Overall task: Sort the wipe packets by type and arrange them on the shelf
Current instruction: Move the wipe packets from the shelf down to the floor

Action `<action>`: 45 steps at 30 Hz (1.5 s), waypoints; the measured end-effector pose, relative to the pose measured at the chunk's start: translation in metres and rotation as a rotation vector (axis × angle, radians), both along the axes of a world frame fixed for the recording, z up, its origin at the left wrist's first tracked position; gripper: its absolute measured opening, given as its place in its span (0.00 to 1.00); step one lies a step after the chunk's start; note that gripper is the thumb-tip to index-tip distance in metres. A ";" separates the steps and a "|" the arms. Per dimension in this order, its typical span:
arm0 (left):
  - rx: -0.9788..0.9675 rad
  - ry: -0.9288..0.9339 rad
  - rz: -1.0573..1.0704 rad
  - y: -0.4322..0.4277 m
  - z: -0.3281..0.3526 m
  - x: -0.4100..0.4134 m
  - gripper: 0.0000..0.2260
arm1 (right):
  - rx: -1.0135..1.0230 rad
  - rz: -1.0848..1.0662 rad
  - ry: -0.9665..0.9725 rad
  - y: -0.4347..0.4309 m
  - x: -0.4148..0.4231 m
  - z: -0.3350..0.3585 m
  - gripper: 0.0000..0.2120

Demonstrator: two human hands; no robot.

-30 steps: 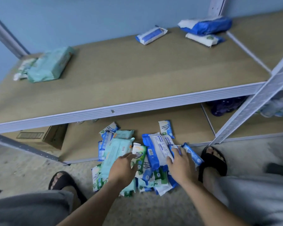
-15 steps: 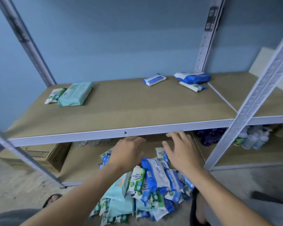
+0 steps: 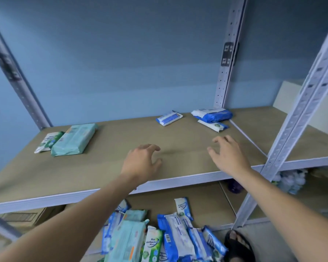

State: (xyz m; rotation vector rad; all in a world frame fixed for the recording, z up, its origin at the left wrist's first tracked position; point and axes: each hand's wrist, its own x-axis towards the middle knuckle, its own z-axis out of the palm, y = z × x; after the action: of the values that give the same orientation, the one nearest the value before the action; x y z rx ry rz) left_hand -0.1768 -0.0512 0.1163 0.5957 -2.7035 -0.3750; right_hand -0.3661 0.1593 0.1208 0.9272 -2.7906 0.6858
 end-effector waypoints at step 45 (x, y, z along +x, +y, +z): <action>-0.011 0.098 0.248 -0.107 -0.055 -0.201 0.24 | -0.029 -0.224 0.059 -0.075 -0.155 -0.052 0.14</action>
State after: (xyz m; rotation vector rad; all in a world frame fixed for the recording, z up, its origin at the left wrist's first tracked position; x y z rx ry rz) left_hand -0.3775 -0.1581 0.0610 0.8733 -2.4987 -0.3151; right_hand -0.5206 0.0840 0.0693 0.6068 -2.7662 0.6511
